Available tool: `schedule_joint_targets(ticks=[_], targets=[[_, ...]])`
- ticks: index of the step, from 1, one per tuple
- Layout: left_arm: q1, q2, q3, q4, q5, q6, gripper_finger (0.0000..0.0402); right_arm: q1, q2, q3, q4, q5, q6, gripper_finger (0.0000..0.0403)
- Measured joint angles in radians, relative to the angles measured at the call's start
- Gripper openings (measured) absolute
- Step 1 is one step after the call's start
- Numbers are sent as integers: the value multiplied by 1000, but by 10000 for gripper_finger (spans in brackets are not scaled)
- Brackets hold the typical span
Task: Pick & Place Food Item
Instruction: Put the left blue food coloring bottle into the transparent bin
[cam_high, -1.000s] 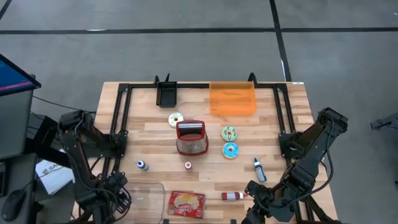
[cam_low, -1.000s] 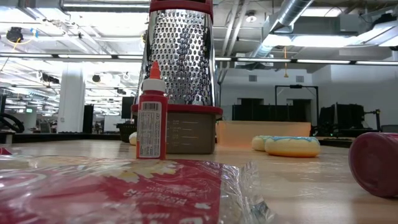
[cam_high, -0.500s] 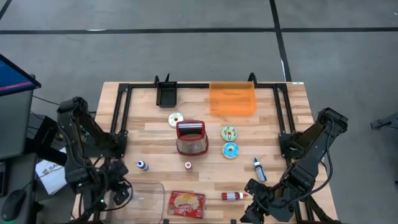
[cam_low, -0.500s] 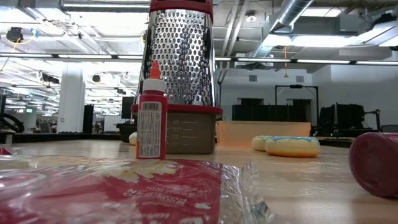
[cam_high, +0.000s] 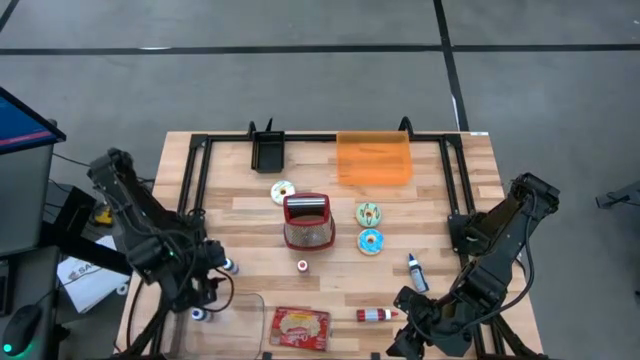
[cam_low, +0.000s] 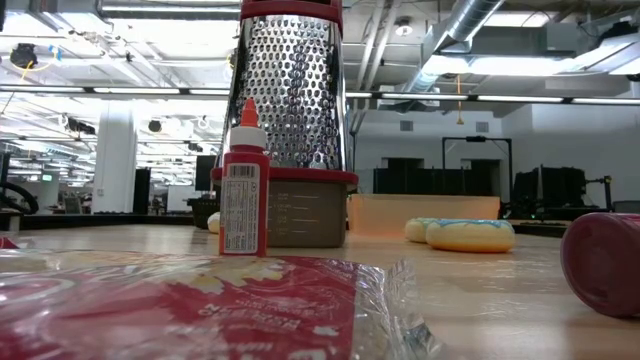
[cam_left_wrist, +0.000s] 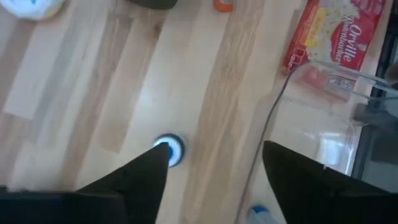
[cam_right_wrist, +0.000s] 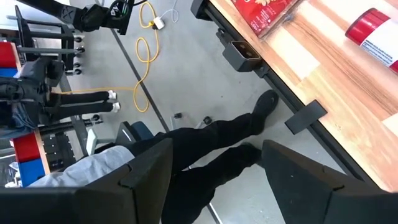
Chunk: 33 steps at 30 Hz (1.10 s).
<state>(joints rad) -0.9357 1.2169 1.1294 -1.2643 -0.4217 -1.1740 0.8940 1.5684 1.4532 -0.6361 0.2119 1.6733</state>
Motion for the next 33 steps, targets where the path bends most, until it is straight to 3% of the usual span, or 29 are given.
schedule_joint_targets(ticks=[7,21,33], targets=[[56,-72,-125,59,121,130,297,-13,0,0,-34,0,3,240],[128,-151,-348,239,128,183,268,-21,-7,0,-41,-22,55,240],[130,-151,-441,341,116,152,250,-43,-57,1,-91,-31,59,240]])
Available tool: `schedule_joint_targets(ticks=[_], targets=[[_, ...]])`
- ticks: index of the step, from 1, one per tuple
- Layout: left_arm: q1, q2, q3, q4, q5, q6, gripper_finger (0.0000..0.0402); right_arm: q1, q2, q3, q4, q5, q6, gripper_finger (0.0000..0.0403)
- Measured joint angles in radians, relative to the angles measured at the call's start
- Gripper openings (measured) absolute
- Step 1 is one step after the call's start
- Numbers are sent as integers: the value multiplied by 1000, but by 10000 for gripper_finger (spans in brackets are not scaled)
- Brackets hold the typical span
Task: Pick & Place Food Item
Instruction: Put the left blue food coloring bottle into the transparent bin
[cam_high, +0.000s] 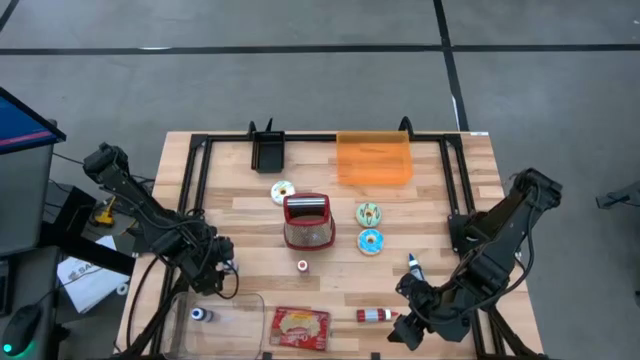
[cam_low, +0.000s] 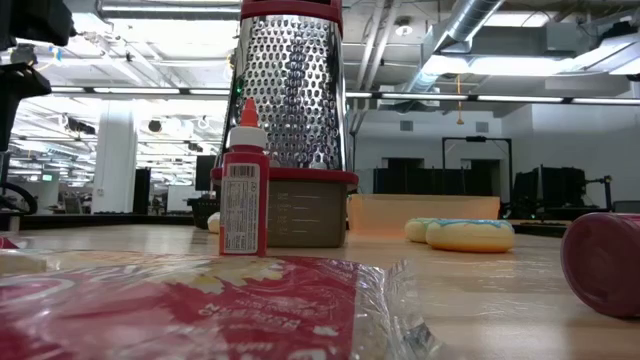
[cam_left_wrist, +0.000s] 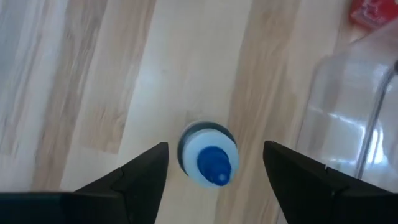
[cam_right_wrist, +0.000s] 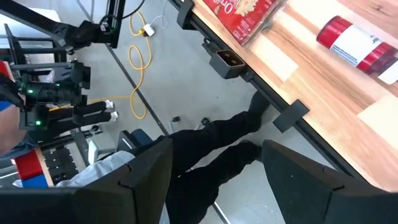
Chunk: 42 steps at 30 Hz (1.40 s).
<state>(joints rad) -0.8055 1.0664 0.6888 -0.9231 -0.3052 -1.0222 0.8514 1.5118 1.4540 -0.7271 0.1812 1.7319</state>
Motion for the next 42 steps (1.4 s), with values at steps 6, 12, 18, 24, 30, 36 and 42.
schedule_joint_targets(ticks=[6,12,18,24,30,36,42], targets=[[0,0,0,2,-6,-14,190,-4,-8,0,-9,0,2,240],[0,-1,-6,-1,-12,-57,107,-4,-8,0,-17,0,-2,240],[0,-1,-5,3,-13,-79,106,-4,-8,0,-22,0,-15,240],[1,0,82,-16,-31,-77,106,-11,-8,0,-22,0,-54,240],[21,1,251,-57,-36,-27,106,-29,-8,0,-22,1,-110,240],[8,67,476,-192,12,-4,106,-36,-8,0,-23,1,-144,240],[-76,220,690,-257,71,-16,106,-27,-8,0,-23,9,-146,240]])
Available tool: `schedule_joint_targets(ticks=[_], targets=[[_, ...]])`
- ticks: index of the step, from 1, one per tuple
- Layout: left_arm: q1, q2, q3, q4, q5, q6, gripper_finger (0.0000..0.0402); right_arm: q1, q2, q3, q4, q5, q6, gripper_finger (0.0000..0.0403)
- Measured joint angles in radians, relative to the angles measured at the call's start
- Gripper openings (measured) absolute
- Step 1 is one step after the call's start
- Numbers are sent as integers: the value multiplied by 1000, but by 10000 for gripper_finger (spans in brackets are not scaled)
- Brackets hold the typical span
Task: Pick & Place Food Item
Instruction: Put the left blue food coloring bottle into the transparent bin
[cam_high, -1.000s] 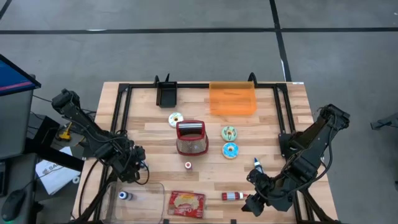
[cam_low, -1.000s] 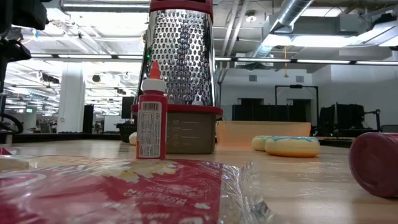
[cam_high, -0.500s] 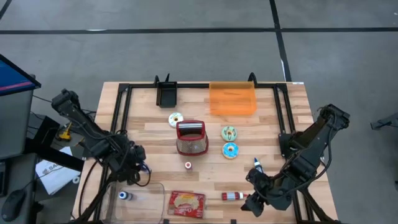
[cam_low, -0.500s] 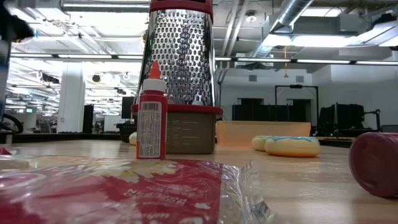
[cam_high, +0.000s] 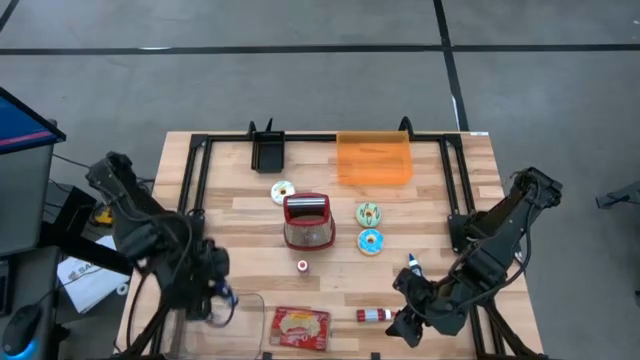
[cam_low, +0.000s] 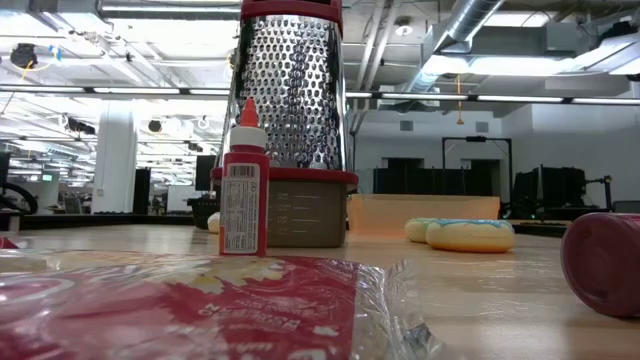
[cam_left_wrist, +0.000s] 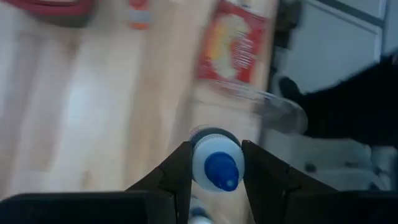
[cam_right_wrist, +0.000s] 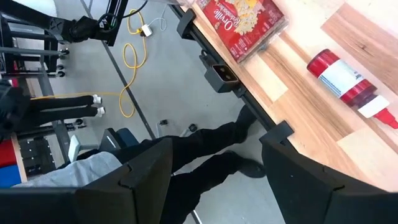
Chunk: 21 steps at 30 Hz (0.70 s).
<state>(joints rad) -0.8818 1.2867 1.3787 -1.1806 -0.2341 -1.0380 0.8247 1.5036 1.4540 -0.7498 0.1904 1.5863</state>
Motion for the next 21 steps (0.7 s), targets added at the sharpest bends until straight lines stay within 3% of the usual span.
schedule_joint_targets(ticks=[10,21], targets=[[-197,273,252,-82,-62,-316,106,12,0,0,0,21,-39,240],[-337,427,316,-181,-79,-713,106,11,0,0,2,21,-68,240]])
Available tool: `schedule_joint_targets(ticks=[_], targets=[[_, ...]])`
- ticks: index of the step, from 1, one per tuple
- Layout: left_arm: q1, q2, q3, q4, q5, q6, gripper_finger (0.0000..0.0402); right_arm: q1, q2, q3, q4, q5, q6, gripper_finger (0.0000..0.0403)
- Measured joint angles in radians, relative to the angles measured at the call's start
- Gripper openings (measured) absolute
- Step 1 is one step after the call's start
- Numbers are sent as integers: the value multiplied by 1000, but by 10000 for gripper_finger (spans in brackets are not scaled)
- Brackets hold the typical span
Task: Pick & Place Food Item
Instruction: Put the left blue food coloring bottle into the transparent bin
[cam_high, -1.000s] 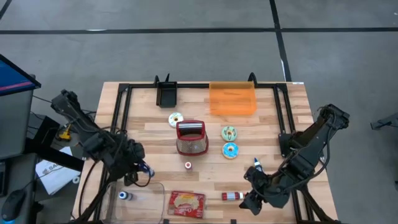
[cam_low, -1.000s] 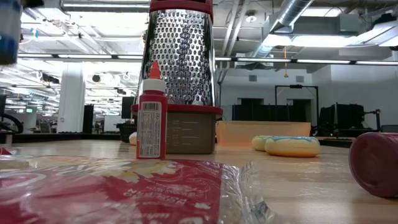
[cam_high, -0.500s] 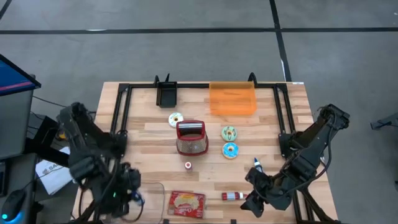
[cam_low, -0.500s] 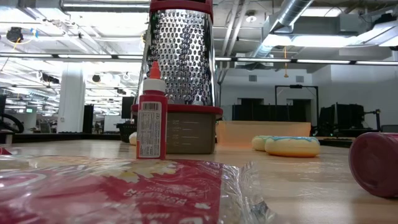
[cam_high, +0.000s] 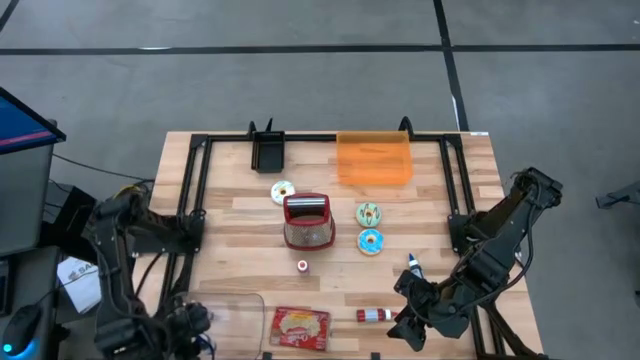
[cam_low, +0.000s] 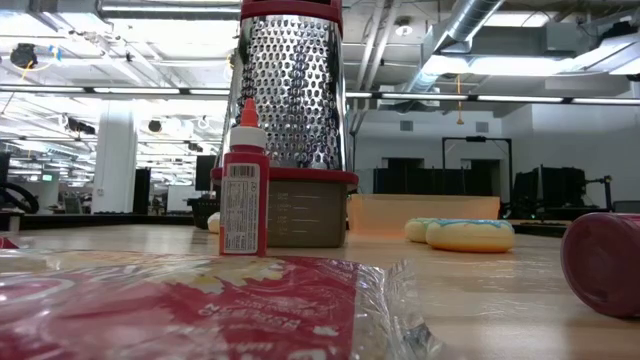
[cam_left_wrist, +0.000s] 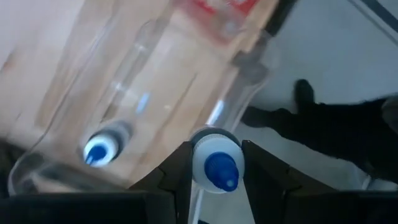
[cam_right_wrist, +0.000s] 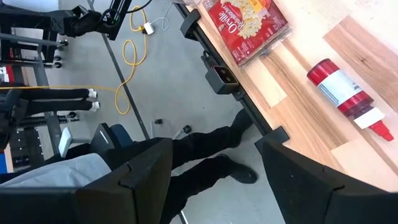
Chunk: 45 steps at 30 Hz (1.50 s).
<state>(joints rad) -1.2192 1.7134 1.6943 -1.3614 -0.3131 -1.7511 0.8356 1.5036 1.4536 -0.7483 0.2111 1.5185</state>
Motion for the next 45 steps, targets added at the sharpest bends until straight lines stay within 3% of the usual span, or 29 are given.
schedule_joint_targets(ticks=[7,12,18,29,45], targets=[[-70,15,0,-33,-2,-282,106,8,0,0,0,0,15,240],[-86,37,-1,-39,8,-396,106,8,0,0,0,10,16,240],[-69,76,-2,-53,69,-408,106,8,0,0,0,26,19,240],[-78,166,-6,-96,62,-416,106,8,0,0,0,26,18,240],[-70,175,-142,-2,77,-421,106,8,0,0,0,26,19,240]])
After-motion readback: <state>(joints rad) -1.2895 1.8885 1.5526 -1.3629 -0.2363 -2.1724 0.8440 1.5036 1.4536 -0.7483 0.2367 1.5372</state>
